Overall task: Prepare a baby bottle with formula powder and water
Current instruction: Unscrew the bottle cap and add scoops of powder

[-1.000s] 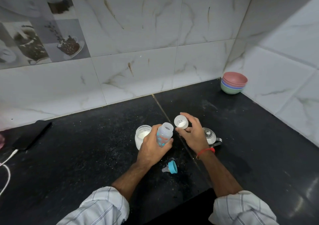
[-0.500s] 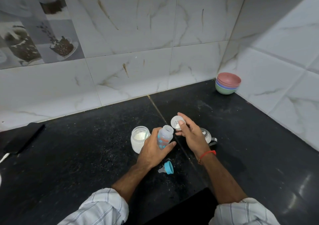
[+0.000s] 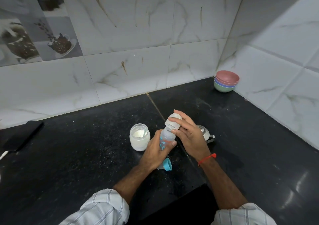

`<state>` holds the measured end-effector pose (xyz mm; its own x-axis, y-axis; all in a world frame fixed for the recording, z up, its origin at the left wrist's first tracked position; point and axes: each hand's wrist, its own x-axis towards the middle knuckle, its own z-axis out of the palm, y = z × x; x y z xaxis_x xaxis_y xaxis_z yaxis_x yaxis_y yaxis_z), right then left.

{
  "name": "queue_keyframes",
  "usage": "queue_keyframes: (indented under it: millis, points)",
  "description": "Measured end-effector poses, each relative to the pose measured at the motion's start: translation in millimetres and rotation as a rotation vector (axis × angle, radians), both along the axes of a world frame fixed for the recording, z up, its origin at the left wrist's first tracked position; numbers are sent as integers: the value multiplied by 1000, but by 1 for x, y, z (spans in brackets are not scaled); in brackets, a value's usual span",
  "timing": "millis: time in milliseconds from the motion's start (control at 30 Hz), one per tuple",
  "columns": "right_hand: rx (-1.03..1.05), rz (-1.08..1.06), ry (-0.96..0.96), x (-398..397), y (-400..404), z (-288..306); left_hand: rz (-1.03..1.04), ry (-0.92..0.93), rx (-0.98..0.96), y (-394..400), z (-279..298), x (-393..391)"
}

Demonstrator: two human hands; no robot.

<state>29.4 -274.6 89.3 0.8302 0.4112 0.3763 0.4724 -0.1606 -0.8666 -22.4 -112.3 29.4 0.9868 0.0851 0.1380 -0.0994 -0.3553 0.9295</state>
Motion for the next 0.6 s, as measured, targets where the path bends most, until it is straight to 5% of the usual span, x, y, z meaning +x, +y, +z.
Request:
queue_keyframes:
  millis: [600]
  points:
    - [67, 126, 25, -17, -4, 19, -27, -52, -43, -7, 0, 0]
